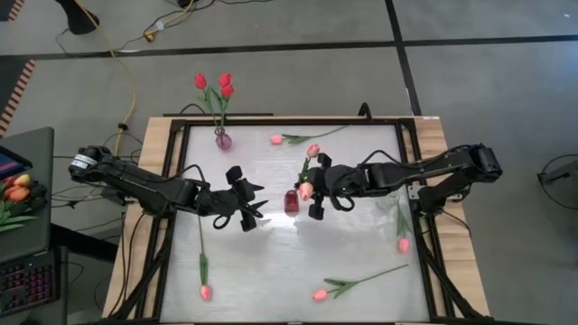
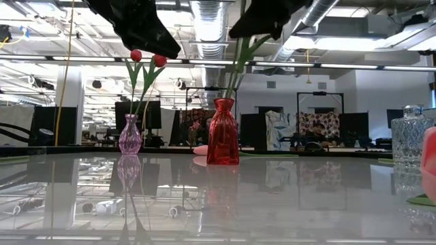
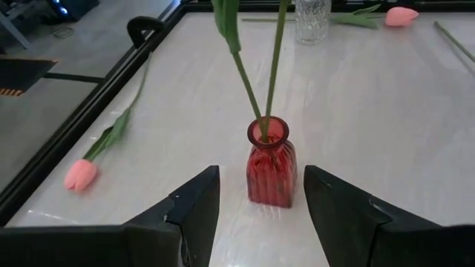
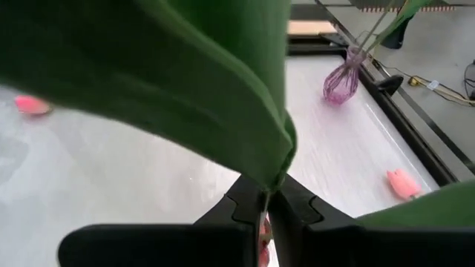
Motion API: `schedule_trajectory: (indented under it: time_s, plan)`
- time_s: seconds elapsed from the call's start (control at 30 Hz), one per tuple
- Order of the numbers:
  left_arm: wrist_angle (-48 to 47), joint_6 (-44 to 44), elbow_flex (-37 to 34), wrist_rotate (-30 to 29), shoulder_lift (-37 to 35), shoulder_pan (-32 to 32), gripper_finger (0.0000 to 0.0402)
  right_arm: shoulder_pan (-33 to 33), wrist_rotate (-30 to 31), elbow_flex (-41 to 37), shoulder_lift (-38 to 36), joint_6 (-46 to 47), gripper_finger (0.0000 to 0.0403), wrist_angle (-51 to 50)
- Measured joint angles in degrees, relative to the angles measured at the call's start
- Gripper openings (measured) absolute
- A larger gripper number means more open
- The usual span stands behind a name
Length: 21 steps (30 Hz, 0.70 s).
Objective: Sort flowers into vase by color
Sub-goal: Put the top pink-orange tulip into the red vase
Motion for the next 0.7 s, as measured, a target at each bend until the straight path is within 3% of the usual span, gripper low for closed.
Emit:
schedule_trajectory:
  time_s: [0.3,0.7]
  plan:
    - [-0.05,0.02,-0.02,0.17,0.00,0.00,0.0185,-0.63,-2.08,-0.07,4.80,-0.11,0.0085,0.17]
    - [-0.08,0.52,-0.02,0.12,0.00,0.00,0.0185,-0.64,-5.55,-0.04,0.52,1.76,0.0232,-2.08]
